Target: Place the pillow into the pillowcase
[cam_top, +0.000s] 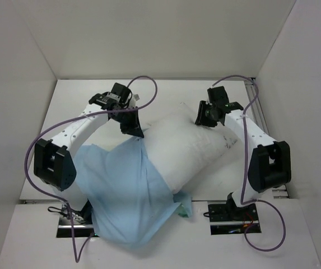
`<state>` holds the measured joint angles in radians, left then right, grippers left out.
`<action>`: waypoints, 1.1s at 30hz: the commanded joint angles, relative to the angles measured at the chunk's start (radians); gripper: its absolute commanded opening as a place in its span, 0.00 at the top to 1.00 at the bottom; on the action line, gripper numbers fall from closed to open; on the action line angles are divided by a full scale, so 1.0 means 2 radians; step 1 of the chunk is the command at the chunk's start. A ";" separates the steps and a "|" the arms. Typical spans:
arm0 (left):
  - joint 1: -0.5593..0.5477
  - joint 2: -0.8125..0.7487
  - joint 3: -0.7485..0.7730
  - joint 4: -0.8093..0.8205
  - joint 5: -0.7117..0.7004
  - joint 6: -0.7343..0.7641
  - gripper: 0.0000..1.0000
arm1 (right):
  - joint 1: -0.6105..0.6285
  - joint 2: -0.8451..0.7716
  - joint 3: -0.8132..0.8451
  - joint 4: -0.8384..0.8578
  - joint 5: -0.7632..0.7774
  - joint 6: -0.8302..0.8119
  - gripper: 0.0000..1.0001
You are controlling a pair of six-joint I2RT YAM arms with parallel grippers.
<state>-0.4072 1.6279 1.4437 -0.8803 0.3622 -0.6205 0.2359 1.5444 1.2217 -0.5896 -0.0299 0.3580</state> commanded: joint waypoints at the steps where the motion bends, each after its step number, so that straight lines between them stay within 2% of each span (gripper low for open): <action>1: 0.000 0.024 0.078 0.034 0.052 0.016 1.00 | 0.002 0.002 0.000 0.034 -0.093 0.001 0.64; 2: 0.000 0.033 0.099 0.034 0.052 0.022 1.00 | -0.002 0.002 0.009 0.040 -0.093 0.001 0.93; 3: 0.000 0.056 0.154 0.029 0.062 0.027 1.00 | -0.007 -0.003 0.021 0.040 -0.083 0.007 1.00; 6: 0.000 0.108 0.289 0.007 0.073 0.027 1.00 | -0.016 -0.036 0.089 0.040 -0.048 0.007 1.00; 8: 0.000 0.133 0.358 -0.012 0.073 0.027 1.00 | -0.023 -0.053 0.109 0.040 -0.040 0.007 1.00; 9: 0.000 0.154 0.417 -0.012 0.078 0.027 1.00 | -0.023 -0.072 0.115 0.040 -0.035 0.007 1.00; 11: 0.000 0.167 0.470 -0.019 0.090 0.022 1.00 | -0.028 -0.093 0.116 0.040 -0.028 0.007 1.00; 15: -0.015 0.167 0.470 0.014 0.103 0.010 1.00 | -0.023 -0.148 0.074 0.029 -0.036 0.029 1.00; 17: -0.039 0.167 0.463 0.027 0.103 0.010 1.00 | -0.007 -0.184 0.007 0.054 -0.051 0.049 1.00; 19: -0.063 0.178 0.463 0.038 0.111 0.006 1.00 | 0.040 -0.200 -0.075 0.096 -0.051 0.094 1.00; 22: -0.092 0.205 0.463 0.044 0.120 0.001 1.00 | 0.113 -0.189 -0.143 0.141 -0.044 0.143 1.00; 25: -0.102 0.194 0.426 0.044 0.107 0.001 1.00 | 0.163 -0.173 -0.150 0.125 0.023 0.158 1.00; 28: -0.102 0.172 0.408 0.021 0.058 0.025 1.00 | 0.173 -0.188 -0.155 0.118 0.038 0.158 1.00; 29: -0.096 0.167 0.408 0.011 0.045 0.032 0.99 | 0.173 -0.205 -0.163 0.112 0.038 0.158 0.98; 30: -0.092 0.160 0.414 0.002 0.034 0.039 0.88 | 0.173 -0.213 -0.163 0.107 0.046 0.153 0.90; 31: -0.092 0.160 0.424 -0.018 0.011 0.056 0.76 | 0.168 -0.218 -0.163 0.096 0.052 0.142 0.77; 32: -0.086 0.156 0.424 -0.028 -0.005 0.065 0.61 | 0.162 -0.225 -0.147 0.070 0.058 0.134 0.49; 33: -0.086 0.150 0.424 -0.036 -0.022 0.072 0.38 | 0.162 -0.225 -0.138 0.057 0.072 0.127 0.37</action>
<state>-0.5640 2.0277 2.2387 -0.9607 0.3408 -0.5228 0.5514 1.1397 0.8810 -0.4896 0.1207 0.6170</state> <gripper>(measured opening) 0.518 0.549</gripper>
